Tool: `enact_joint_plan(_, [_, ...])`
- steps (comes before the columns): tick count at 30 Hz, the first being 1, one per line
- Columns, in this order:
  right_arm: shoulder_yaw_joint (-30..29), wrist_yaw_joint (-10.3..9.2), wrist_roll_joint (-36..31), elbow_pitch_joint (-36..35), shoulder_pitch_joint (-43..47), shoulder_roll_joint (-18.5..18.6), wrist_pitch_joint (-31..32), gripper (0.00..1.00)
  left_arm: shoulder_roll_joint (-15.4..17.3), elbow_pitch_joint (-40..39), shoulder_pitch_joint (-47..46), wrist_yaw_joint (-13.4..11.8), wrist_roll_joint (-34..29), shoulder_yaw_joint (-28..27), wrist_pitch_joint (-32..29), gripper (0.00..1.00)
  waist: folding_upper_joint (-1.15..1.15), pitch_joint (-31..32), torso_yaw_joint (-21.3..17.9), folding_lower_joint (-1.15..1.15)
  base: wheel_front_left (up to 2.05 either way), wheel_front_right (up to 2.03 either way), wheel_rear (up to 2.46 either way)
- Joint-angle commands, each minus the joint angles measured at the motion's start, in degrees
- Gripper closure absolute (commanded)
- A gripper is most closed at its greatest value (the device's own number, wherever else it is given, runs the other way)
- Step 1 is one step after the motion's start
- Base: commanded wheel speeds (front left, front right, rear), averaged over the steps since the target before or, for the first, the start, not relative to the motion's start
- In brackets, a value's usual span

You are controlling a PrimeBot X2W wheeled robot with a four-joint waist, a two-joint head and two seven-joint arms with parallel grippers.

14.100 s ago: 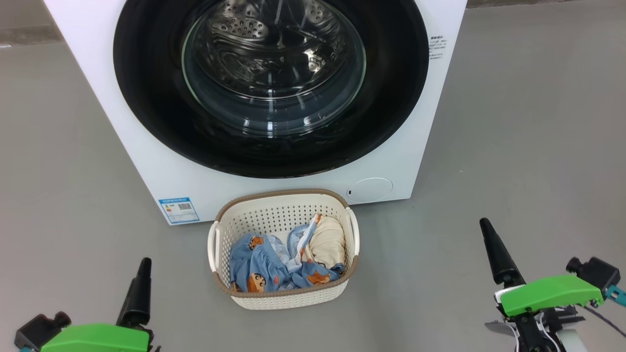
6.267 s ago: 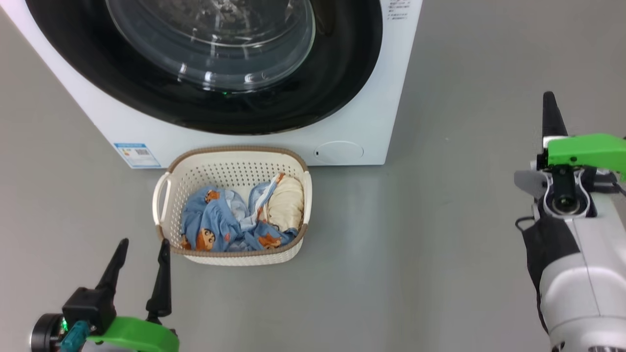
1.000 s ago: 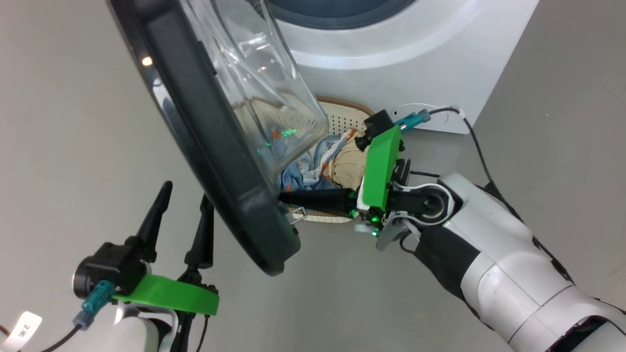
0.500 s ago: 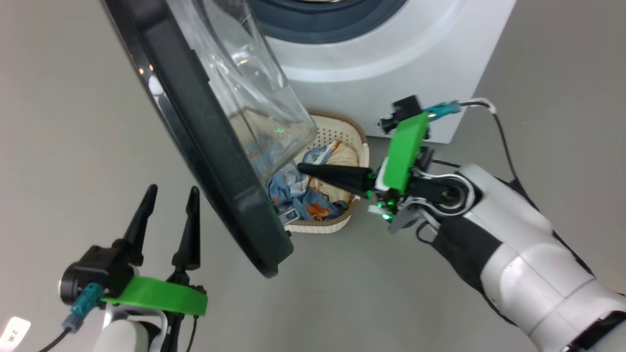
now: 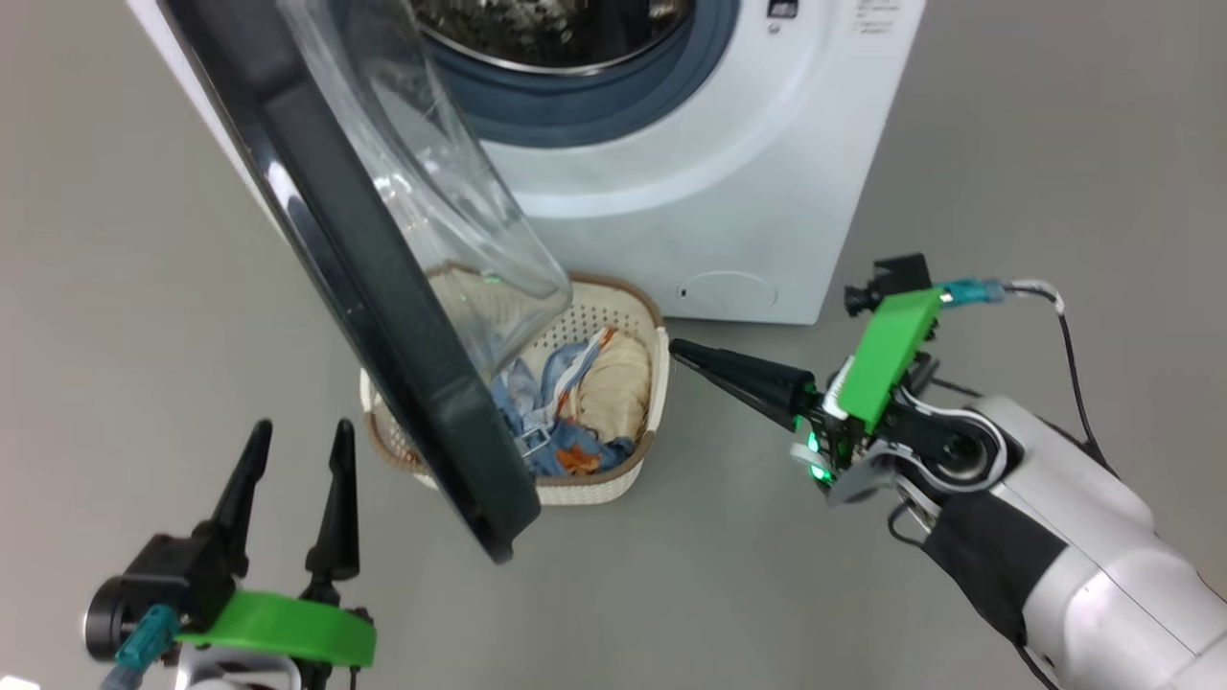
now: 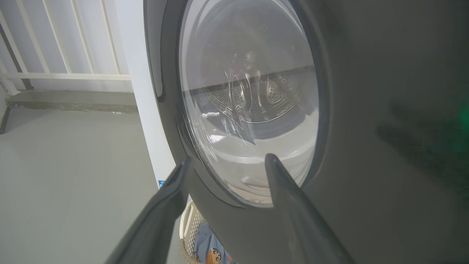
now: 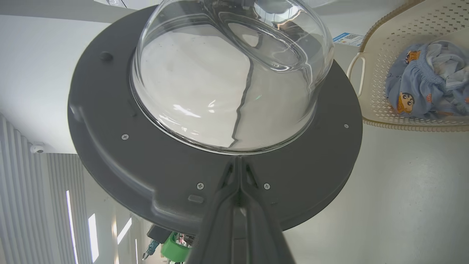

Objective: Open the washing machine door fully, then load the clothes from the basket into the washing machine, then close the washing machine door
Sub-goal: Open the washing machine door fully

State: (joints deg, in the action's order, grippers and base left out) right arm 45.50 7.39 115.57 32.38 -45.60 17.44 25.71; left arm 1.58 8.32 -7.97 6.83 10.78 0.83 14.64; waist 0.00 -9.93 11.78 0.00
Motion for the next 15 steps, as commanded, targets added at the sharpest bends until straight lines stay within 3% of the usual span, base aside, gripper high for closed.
enact_joint_plan(1, [0.2,0.1,1.3,-2.2,1.7,0.2,-0.9,1.0,1.3,-1.3,0.0,0.1,-0.6,-2.2,0.4,0.0,0.0,1.5,-1.4,0.0,0.0,0.0,0.0])
enact_joint_plan(7, [1.6,0.1,-0.1,-7.6,5.0,4.3,-8.4,1.0,1.3,-1.3,2.6,0.1,-0.4,-3.6,0.4,0.0,0.0,3.5,-3.3,0.0,0.0,0.0,0.0])
enact_joint_plan(10, [2.0,0.1,-2.7,-9.9,6.1,6.0,-12.9,0.63,1.3,-1.7,3.6,0.0,-0.2,-4.4,0.4,0.0,0.0,4.0,-4.0,0.0,0.0,0.0,0.0])
enact_joint_plan(11, [2.4,0.1,-4.7,-11.2,6.9,7.0,-15.9,0.2,1.3,-1.9,4.1,-0.1,-0.1,-4.6,0.4,0.0,0.0,4.1,-4.3,0.0,0.0,0.0,0.0])
enact_joint_plan(12, [2.4,0.1,-4.7,-11.2,6.9,7.0,-15.9,0.2,1.3,-1.9,4.1,-0.1,-0.1,-4.6,0.4,0.0,0.0,4.1,-4.3,0.0,0.0,0.0,0.0])
enact_joint_plan(13, [2.5,0.1,-5.9,-11.8,7.1,7.5,-17.5,0.0,1.3,-1.9,4.3,-0.1,-0.1,-4.7,0.4,0.0,0.0,4.1,-4.5,0.0,0.0,0.0,0.0])
enact_joint_plan(15, [2.4,0.1,-8.5,-12.9,7.5,8.5,-21.3,0.0,1.3,-2.1,4.7,-0.2,0.0,-4.8,0.4,0.0,0.0,4.0,-4.8,0.0,0.0,0.0,0.0])
